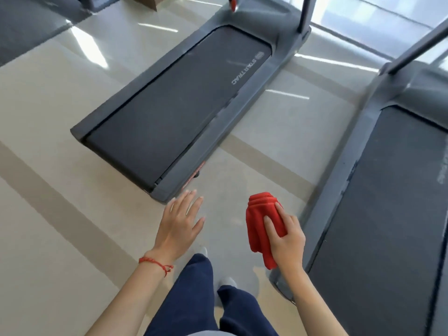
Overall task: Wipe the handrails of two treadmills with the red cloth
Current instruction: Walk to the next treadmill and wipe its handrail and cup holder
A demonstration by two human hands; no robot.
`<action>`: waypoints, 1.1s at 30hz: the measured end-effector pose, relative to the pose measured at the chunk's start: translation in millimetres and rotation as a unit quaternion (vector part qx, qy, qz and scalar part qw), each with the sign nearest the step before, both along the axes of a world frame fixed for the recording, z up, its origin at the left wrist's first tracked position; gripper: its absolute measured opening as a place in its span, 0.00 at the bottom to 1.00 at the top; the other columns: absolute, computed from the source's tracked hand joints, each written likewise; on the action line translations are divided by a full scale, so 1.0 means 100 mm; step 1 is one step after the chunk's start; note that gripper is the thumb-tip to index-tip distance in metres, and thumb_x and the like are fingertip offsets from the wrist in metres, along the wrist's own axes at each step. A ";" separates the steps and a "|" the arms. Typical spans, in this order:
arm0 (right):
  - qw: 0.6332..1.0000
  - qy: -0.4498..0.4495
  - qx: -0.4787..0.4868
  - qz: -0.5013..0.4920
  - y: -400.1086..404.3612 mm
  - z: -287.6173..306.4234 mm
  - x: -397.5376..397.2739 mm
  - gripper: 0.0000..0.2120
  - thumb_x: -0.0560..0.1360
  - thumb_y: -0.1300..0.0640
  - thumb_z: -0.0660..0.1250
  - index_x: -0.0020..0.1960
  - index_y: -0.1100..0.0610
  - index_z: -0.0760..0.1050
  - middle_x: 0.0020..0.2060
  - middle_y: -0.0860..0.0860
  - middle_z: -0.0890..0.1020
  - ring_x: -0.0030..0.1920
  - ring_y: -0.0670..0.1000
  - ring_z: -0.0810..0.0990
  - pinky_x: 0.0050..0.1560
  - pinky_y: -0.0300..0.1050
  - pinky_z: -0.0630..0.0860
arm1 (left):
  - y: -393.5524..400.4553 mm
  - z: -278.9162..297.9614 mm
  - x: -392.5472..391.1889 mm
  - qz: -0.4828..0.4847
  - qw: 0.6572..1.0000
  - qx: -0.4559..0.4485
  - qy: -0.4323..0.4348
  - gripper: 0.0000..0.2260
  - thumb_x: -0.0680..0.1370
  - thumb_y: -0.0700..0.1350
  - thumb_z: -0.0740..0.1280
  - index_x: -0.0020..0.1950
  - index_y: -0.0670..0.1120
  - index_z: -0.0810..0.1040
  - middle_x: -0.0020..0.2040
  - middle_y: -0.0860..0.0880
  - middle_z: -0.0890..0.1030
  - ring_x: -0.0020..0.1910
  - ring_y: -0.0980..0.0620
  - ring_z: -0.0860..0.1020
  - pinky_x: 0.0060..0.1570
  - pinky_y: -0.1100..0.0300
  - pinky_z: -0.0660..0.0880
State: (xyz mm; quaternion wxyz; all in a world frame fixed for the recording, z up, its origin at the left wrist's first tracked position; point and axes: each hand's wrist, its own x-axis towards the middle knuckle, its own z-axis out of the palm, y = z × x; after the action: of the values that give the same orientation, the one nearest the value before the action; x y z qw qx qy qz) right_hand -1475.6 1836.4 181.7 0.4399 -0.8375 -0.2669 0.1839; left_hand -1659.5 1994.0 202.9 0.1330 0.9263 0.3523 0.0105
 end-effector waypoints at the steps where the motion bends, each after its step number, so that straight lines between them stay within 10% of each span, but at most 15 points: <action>1: 1.000 -0.001 0.001 -0.019 0.03 0.02 0.02 0.20 0.73 0.50 0.66 0.65 0.48 0.71 0.49 0.45 0.76 0.47 0.42 0.75 0.47 0.33 0.68 | 0.12 0.01 0.06 -0.019 1.000 -0.002 0.004 0.22 0.76 0.50 0.54 0.62 0.38 0.75 0.62 0.39 0.76 0.62 0.40 0.74 0.57 0.43 0.73; 33: 0.973 -0.046 0.062 -0.217 -0.03 0.64 2.77 0.17 0.73 0.53 0.68 0.61 0.44 0.73 0.45 0.47 0.78 0.46 0.38 0.76 0.45 0.25 0.69 | 0.73 0.54 3.68 -0.242 0.969 -0.006 -0.044 0.31 0.80 0.58 0.41 0.63 0.38 0.74 0.62 0.38 0.76 0.62 0.39 0.74 0.57 0.43 0.72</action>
State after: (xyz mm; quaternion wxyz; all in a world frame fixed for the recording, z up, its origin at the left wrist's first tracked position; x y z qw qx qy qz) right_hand -1198.6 1833.4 245.4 0.5073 -0.8542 -0.1101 0.0284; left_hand -1291.7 2066.9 256.7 0.1523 0.9819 0.1116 0.0163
